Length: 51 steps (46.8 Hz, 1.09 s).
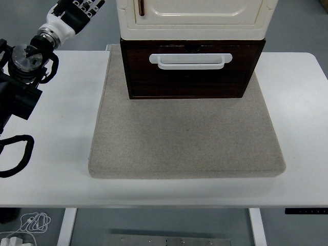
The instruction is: Open the drawer under the combination cabinet
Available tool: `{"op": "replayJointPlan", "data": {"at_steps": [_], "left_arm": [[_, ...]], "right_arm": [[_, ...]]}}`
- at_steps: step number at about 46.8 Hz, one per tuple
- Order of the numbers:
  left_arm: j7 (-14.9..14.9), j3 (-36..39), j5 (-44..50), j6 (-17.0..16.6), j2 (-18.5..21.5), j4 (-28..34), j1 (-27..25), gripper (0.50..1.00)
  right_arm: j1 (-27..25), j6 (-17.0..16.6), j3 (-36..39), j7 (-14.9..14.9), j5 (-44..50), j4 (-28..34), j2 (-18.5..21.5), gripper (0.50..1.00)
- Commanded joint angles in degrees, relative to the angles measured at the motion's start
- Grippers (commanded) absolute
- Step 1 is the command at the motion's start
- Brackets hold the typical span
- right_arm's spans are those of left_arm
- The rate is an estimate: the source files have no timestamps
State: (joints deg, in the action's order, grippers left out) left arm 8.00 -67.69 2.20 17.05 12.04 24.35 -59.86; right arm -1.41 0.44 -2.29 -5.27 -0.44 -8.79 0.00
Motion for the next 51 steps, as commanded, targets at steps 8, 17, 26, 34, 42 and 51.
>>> {"op": "replayJointPlan", "data": {"at_steps": [8,17,26,34,42,51], "left_arm": [[0.00,0.02,0.00,-0.09,0.00,0.00,0.01,1.000],[0.00,-0.16,0.17,0.09,0.35,-0.09,-0.35,1.000],[0.08,-0.07,0.52,-0.87,1.49,-0.79,-1.14,1.000],[0.00,0.02,0.44,-0.27,2.11,-1.23,-1.31,1.000],[0.00,0.02,0.26,1.14,4.48,-0.44,-1.75,1.000],[0.17,0.02,-0.27,4.65,6.85,-0.35,-2.98,1.000]], "right_arm": [[0.00,0.00,0.00,0.00,0.00,0.00,0.00,0.928],[0.00,0.00,0.00,0.00,0.00,-0.08,0.00,0.928],[0.00,0.00,0.00,0.00,0.00,0.00,0.00,0.928],[0.00,0.00,0.00,0.00,0.00,0.00,0.00,0.928],[0.00,0.00,0.00,0.00,0.00,-0.08,0.00,0.928],[0.00,0.00,0.00,0.00,0.00,-0.08,0.00,0.928]]}}
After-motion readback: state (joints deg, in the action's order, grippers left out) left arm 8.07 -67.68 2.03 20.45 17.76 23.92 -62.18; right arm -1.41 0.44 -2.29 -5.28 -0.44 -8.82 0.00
